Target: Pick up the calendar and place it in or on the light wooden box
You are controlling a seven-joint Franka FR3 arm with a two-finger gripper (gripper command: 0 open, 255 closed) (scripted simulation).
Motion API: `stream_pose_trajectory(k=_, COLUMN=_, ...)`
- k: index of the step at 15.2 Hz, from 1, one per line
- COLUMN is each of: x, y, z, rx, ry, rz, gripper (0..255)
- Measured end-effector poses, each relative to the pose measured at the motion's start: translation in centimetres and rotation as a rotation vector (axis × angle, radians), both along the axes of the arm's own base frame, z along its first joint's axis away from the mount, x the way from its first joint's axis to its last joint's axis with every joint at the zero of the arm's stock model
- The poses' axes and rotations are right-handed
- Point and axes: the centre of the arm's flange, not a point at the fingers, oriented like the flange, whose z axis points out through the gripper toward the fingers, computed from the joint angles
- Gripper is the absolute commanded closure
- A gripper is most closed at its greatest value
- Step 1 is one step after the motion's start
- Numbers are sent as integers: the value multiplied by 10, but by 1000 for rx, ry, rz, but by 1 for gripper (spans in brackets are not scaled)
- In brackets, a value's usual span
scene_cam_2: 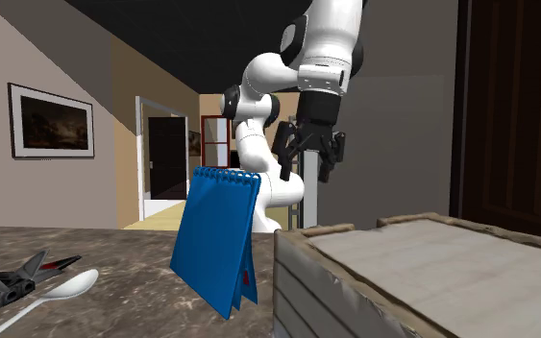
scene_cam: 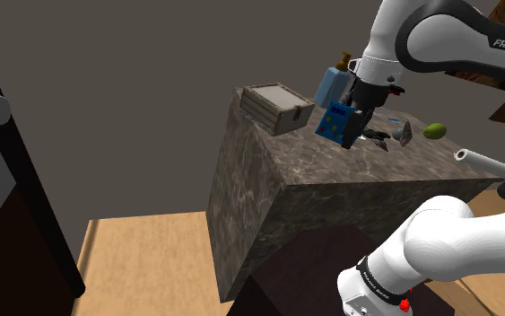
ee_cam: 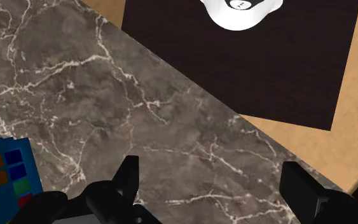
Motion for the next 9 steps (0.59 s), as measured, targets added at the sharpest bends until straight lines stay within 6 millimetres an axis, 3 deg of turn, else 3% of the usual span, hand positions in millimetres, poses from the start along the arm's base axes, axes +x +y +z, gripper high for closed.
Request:
stream_pose_trajectory(k=3, x=2, y=-13, z=2, rx=1, ry=-17, rz=21, gripper=0)
stream_pose_trajectory(k=9, x=21, y=-83, z=18, rx=6, ry=-94, rz=128, gripper=0)
